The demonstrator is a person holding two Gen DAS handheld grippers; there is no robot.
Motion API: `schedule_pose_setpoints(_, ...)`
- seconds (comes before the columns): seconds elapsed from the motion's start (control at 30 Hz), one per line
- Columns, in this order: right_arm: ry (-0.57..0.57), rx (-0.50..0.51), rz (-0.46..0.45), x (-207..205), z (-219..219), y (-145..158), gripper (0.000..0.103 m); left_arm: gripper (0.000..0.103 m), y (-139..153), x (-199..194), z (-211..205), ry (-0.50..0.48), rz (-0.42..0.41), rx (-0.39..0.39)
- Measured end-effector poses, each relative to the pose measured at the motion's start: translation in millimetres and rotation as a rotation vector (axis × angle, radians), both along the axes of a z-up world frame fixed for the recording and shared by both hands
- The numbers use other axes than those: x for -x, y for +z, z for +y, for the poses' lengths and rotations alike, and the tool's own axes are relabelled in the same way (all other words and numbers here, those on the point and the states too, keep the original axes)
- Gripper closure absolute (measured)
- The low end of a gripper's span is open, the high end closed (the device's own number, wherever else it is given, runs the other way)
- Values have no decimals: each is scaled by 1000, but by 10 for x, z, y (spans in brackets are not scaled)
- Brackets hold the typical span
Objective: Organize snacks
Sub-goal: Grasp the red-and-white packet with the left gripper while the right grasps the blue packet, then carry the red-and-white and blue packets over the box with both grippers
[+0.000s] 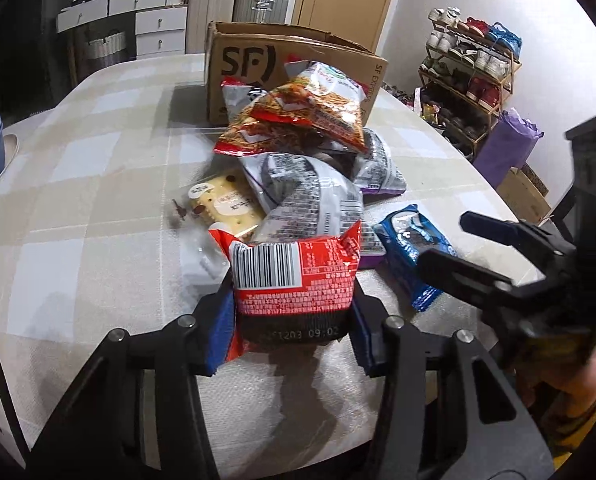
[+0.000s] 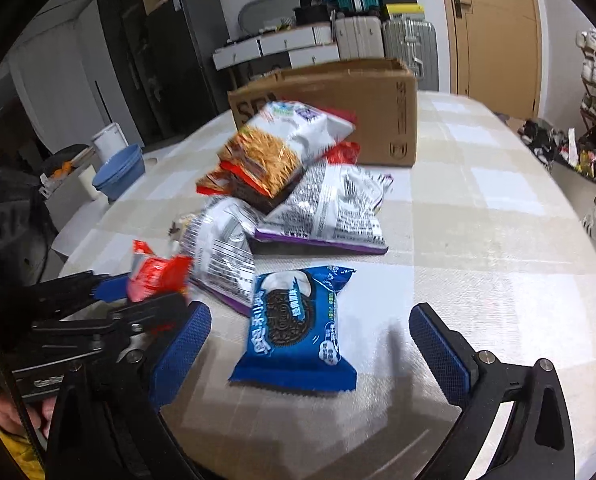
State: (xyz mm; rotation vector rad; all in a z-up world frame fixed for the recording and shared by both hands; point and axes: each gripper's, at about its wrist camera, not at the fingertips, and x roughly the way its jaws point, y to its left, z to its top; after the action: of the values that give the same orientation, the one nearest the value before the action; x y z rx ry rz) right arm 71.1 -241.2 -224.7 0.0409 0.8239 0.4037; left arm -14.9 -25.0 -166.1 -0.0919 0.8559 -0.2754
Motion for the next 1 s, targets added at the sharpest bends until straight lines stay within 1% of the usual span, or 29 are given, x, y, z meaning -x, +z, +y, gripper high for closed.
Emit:
schedule_pose_setpoints(0.07, 11, 8, 14, -30, 35, -37, 10, 57, -9, 7, 49, 4, 0, 10)
schedule_pose_setpoints(0.23, 26, 58, 9, -38, 138, -79, 22, 57, -25, 49, 100, 5, 3, 20)
schedule_pose_setpoints(0.3, 33, 84, 3, -40, 173, -80, 30, 57, -28, 54, 103, 3, 1, 22)
schedule_pose_setpoints(0.37, 39, 110, -2, -39, 200, -75, 48, 57, -29, 58, 103, 1, 1, 25)
schedule_pose_setpoints(0.43, 46, 129, -7, -26, 237, -73, 56, 57, -30, 61, 102, 1, 1, 27)
schedule_pose_setpoints(0.5, 54, 149, -16, -10, 266, -78, 57, 57, -29, 65, 106, 3, 2, 29)
schedule_pose_setpoints(0.53, 58, 143, -16, 0, 268, -78, 57, 57, -31, 68, 105, 4, 3, 29)
schedule_pose_setpoints(0.63, 61, 110, -15, 24, 235, -65, 57, 57, -25, 73, 104, 7, 5, 26)
schedule_pose_setpoints(0.8, 43, 56, -41, 103, 88, 53, 57, 58, 9, 84, 103, 14, 1, 27)
schedule_pose_setpoints(1.0, 44, -42, -62, 182, -57, 211, 57, 58, 97, 127, 93, 13, -17, 19)
